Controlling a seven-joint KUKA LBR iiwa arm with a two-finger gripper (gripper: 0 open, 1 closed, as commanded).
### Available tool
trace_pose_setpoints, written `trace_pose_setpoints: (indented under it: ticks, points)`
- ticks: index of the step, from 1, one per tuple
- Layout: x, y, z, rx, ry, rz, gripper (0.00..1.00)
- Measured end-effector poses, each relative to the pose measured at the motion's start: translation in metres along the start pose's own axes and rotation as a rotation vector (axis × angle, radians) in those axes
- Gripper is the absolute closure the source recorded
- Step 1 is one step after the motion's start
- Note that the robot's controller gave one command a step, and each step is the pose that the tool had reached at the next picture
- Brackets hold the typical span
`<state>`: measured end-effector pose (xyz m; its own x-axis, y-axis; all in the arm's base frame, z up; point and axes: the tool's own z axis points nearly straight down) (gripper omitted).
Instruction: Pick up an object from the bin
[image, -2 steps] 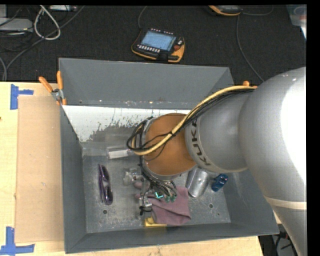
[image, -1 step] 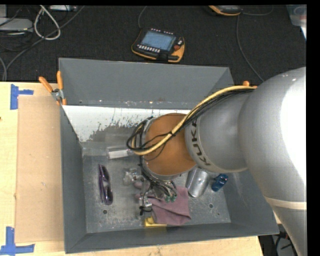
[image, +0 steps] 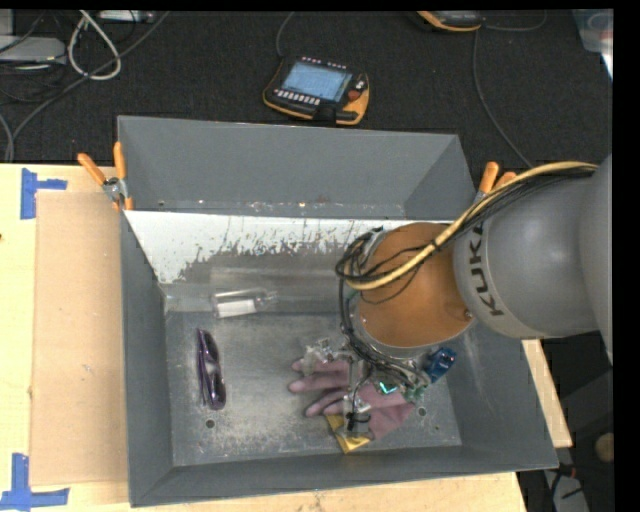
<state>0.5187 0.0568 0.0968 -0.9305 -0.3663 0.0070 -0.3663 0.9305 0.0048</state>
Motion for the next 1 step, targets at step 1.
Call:
trace_pose_setpoints:
  ticks: [1]
  points:
    - [0.0177, -0.0332, -0.0121, -0.001, -0.001, -0.032, 1.00]
